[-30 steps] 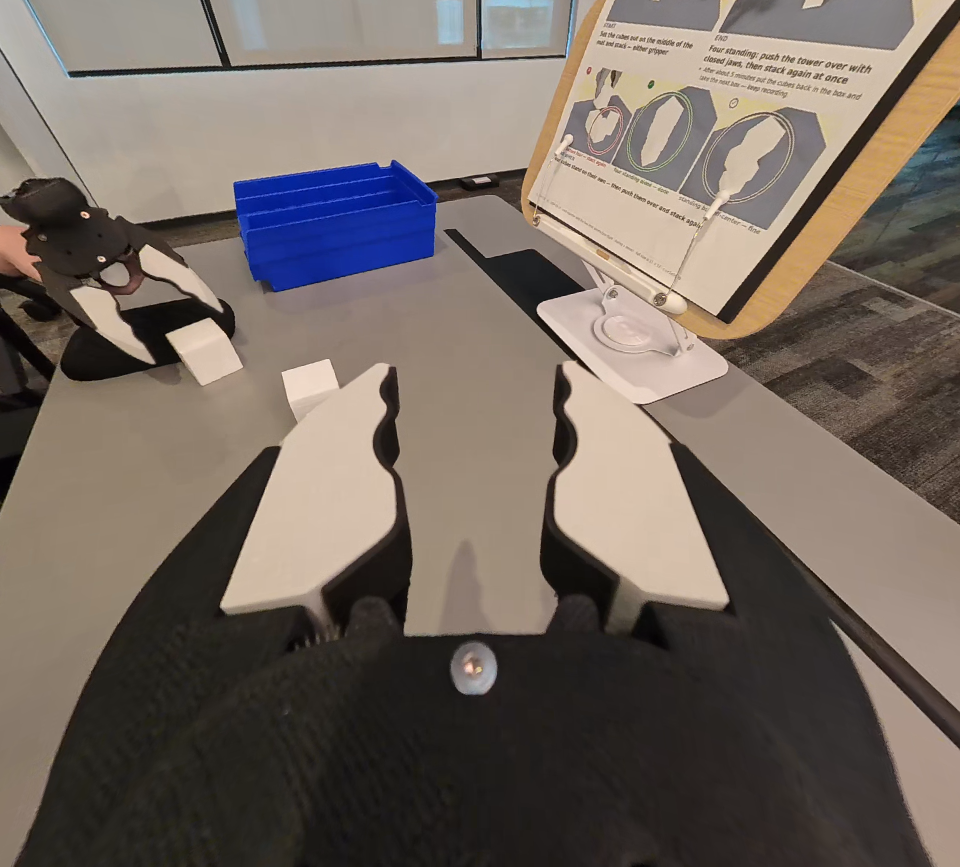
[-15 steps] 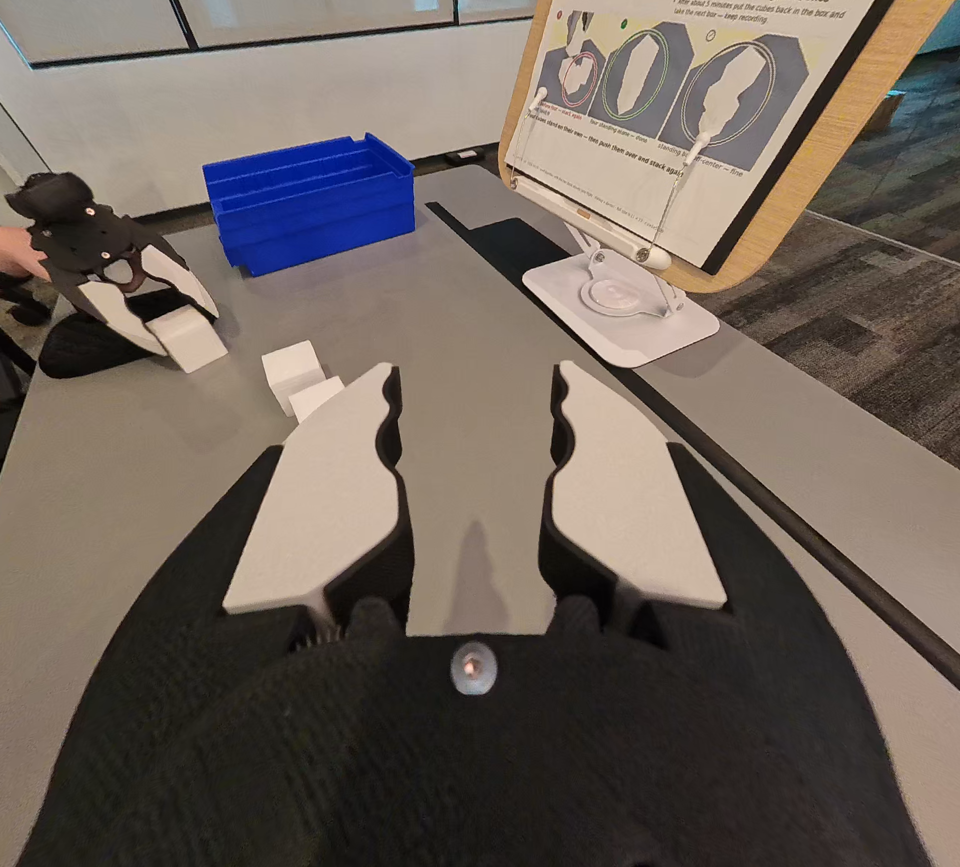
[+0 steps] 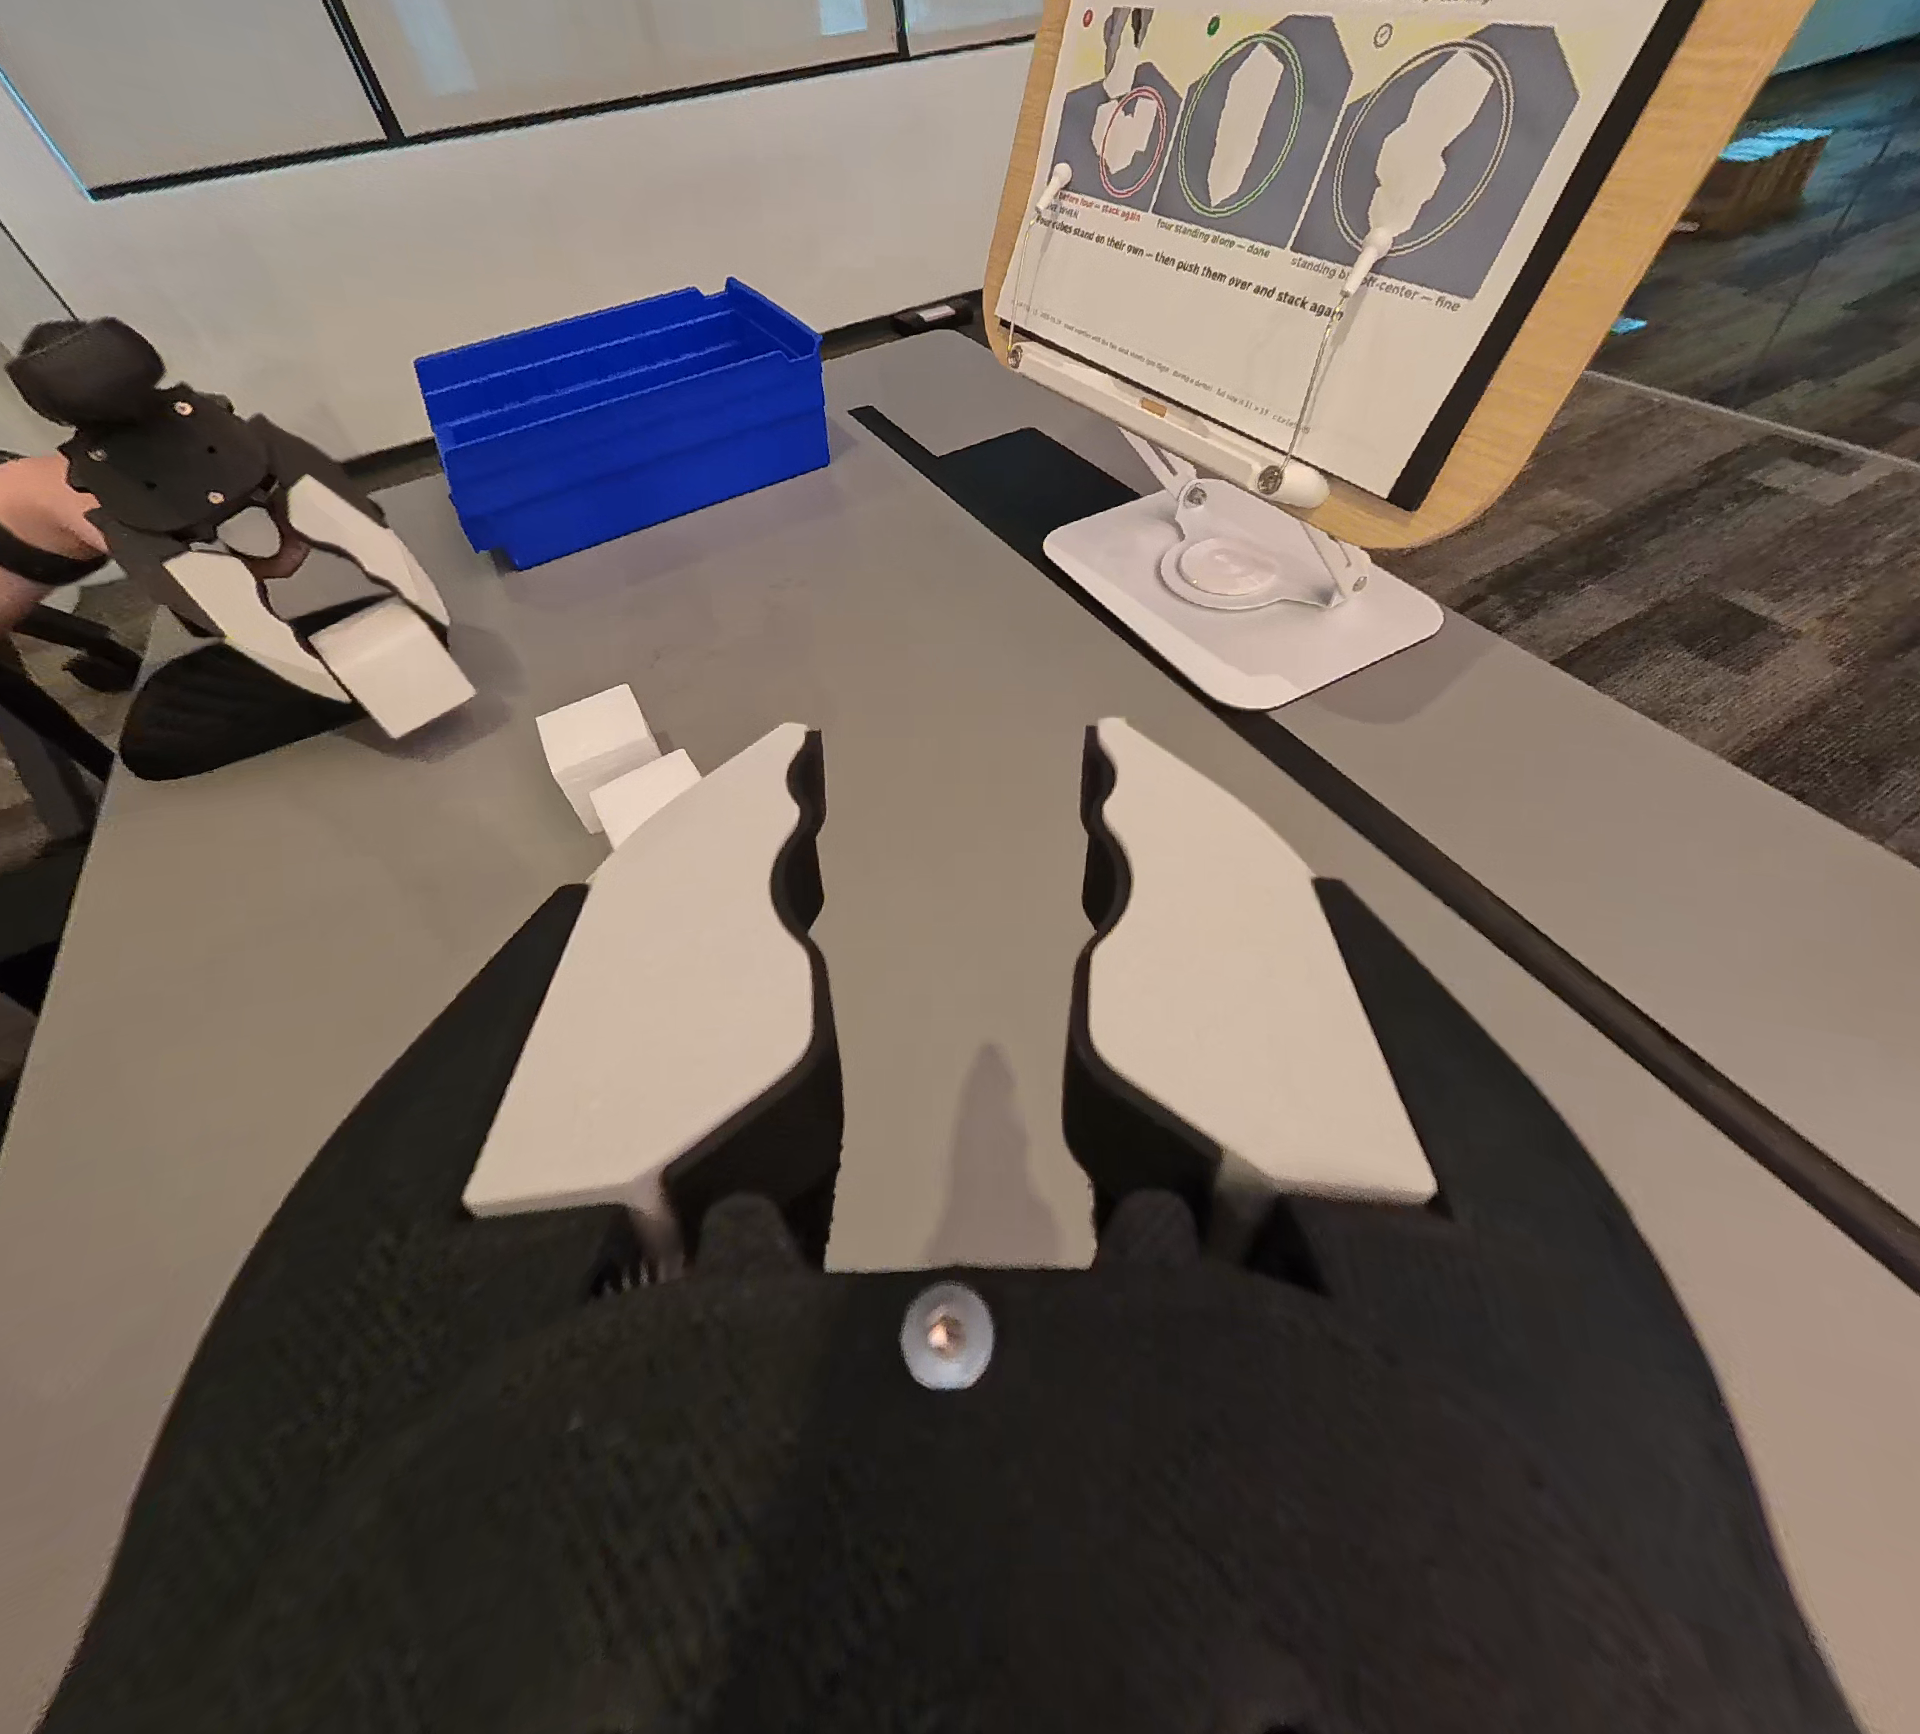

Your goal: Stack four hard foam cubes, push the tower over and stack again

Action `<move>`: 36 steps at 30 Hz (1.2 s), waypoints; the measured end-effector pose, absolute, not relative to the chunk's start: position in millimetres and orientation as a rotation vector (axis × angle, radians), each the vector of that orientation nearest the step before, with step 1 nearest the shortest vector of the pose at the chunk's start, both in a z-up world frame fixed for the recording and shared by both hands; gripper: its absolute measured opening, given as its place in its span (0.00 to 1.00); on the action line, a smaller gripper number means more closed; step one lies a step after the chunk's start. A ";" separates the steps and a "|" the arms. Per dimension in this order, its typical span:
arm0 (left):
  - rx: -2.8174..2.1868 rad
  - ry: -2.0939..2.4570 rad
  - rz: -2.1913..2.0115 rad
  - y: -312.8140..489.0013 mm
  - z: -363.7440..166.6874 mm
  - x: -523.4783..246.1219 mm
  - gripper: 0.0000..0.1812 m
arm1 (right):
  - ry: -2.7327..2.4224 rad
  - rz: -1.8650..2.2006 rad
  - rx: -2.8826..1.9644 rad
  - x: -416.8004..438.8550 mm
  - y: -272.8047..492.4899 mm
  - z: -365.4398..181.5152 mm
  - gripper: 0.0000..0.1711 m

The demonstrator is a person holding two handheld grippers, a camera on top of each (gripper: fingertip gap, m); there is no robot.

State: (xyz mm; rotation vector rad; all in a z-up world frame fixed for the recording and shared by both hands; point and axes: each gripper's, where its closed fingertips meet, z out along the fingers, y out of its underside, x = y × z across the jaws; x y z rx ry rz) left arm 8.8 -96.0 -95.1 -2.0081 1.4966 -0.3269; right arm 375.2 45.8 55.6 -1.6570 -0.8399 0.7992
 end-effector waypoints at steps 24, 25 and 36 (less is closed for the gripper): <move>-1.859 1.789 -0.446 -21.2 -79.2 122.4 0.32 | -1.006 0.841 -1.652 343.7 35.0 41.2 0.31; -1.855 1.786 -0.452 -22.0 -79.7 123.1 0.37 | -1.052 0.852 -1.654 333.4 31.4 36.2 0.33; -1.775 1.526 -0.543 -19.1 -37.8 110.6 0.52 | -1.674 0.806 -1.843 227.1 -16.8 -79.5 0.48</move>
